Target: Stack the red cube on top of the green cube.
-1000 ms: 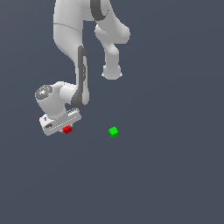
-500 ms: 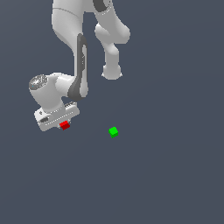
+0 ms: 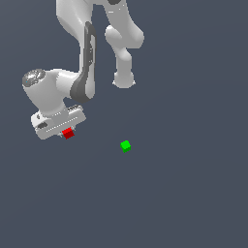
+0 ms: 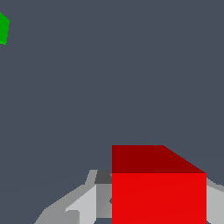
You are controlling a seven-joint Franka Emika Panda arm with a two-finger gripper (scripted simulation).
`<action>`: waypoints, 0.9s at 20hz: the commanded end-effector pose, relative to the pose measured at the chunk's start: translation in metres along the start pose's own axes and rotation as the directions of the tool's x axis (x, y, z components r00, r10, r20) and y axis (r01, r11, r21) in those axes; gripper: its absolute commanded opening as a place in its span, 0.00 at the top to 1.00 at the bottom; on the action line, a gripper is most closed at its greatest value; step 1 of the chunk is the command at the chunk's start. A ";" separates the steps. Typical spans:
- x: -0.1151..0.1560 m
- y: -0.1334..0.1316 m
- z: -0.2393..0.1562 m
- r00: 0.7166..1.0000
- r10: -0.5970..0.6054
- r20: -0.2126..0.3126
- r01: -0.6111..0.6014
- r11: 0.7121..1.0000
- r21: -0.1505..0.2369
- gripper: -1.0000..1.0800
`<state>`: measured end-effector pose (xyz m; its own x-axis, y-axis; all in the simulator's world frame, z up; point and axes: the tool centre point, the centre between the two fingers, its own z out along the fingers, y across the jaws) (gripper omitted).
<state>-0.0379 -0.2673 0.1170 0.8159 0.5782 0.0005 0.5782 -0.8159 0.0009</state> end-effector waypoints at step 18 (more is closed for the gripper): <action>0.065 -0.081 0.020 1.000 -0.001 0.000 0.001 1.000 0.000 1.00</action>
<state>-0.0327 -0.1816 0.1007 0.8164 0.5776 0.0000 0.5776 -0.8164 0.0003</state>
